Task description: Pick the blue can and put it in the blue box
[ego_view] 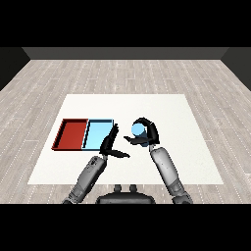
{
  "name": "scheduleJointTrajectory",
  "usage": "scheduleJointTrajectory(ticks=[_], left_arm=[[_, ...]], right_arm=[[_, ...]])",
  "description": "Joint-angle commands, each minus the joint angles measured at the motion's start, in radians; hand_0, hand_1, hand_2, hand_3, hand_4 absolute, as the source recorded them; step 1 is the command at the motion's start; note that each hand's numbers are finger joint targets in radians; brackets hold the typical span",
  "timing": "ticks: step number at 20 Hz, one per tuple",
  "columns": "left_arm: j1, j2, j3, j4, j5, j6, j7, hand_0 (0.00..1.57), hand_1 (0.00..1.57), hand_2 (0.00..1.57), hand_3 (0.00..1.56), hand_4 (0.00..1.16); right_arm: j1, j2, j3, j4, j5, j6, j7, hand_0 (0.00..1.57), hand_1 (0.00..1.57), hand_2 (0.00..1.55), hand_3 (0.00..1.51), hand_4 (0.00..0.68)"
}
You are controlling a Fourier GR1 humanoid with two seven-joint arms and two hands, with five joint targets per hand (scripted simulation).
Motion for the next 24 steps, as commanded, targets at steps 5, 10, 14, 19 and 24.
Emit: scheduleJointTrajectory(ticks=[5, 10, 14, 19, 24], left_arm=[[0.001, 0.0, -0.047, 0.028, 0.049, 0.01, 0.012, 0.0, 0.0, 0.0, 0.0, 0.0], [-0.048, 0.0, -0.015, 0.047, 0.085, 0.007, 0.052, 0.0, 0.0, 0.0, 0.0, 0.0], [-0.092, 0.0, 0.01, 0.123, 0.089, -0.009, -0.012, 0.0, 0.0, 0.0, 0.0, 0.0], [-0.049, 0.0, -0.001, 0.113, 0.065, 0.005, -0.04, 0.0, 0.0, 0.0, 0.0, 0.0], [-0.04, 0.0, -0.045, 0.065, 0.089, 0.028, -0.019, 0.0, 0.0, 0.0, 0.0, 0.0]], right_arm=[[0.005, 0.01, 0.011, 0.014, -0.033, -0.009, -0.044, 1.49, 1.49, 1.47, 1.4, 0.61], [-0.077, 0.01, 0.107, 0.066, -0.044, -0.104, -0.032, 1.48, 1.48, 1.46, 1.39, 0.606], [-0.028, 0.01, 0.122, -0.022, -0.017, -0.066, 0.034, 1.48, 1.48, 1.46, 1.39, 0.609], [-0.091, 0.01, 0.209, 0.03, -0.047, -0.149, 0.016, 1.47, 1.47, 1.46, 1.41, 0.621], [-0.095, 0.01, 0.179, 0.131, -0.157, -0.149, -0.078, 1.46, 1.46, 1.45, 1.39, 0.628]])
